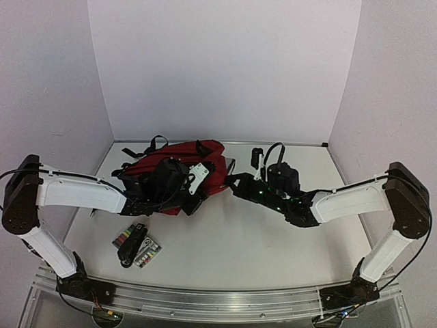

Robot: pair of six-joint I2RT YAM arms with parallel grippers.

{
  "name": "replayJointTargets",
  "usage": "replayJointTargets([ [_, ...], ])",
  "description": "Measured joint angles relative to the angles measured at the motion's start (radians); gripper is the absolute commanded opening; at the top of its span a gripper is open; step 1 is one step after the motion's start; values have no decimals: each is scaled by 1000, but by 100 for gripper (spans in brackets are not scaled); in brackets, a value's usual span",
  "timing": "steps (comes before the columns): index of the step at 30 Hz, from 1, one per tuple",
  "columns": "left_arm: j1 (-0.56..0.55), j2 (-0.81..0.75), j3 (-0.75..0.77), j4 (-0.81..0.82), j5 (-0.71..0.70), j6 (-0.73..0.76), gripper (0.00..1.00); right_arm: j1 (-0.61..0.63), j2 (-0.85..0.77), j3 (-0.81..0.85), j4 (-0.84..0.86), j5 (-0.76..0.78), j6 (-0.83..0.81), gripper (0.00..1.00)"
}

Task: Pack the student bag
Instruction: Zip the student bag at the center of the board.

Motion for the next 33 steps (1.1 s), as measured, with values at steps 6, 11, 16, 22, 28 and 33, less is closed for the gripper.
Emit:
replayJointTargets([
  [6, -2, 59, 19, 7, -13, 28, 28, 0, 0, 3, -9, 0, 3, 0],
  [11, -3, 81, 33, 33, -62, 61, 1, -1, 0, 7, -10, 6, 3, 0],
  [16, -4, 81, 31, 58, -99, 82, 0, -2, 0, 9, -24, 67, 4, 0],
  [22, -12, -3, -25, 60, -106, 88, 0, -21, 9, 16, -52, 99, 24, 0],
  [28, -6, -215, -94, -69, -113, 75, 0, -97, 63, 41, -42, 85, 41, 0],
  [33, 9, -335, -101, -195, -100, 45, 0, -131, 96, 62, -33, 58, 49, 0],
])
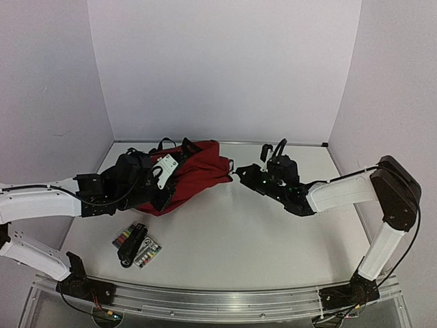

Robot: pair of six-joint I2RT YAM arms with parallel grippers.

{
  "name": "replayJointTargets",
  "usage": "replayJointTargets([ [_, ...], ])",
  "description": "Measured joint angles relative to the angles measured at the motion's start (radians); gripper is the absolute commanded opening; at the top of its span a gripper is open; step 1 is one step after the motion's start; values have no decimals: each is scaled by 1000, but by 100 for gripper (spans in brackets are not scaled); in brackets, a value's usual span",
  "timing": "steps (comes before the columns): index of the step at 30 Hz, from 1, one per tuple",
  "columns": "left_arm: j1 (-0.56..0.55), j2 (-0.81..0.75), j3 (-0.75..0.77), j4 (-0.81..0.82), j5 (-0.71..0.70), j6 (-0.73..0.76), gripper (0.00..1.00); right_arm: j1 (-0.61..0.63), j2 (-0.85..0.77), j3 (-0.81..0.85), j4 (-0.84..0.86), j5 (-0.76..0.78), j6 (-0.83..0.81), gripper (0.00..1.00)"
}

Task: Pack the student bag
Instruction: Zip the student bag at the center of the board.

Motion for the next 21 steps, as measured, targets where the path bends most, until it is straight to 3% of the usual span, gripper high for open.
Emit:
replayJointTargets([
  [6, 53, -70, 29, -122, 55, -61, 0, -3, -17, 17, 6, -57, -12, 0],
  [10, 107, -61, 124, -202, 129, -94, 0, -3, -113, 31, -76, -63, -60, 0],
  [18, 211, 175, 674, -393, 312, -99, 0, -38, -245, 346, -337, 35, -249, 0],
  [21, 257, 227, 814, -418, 387, -106, 0, -48, -264, 453, -383, 57, -304, 0],
])
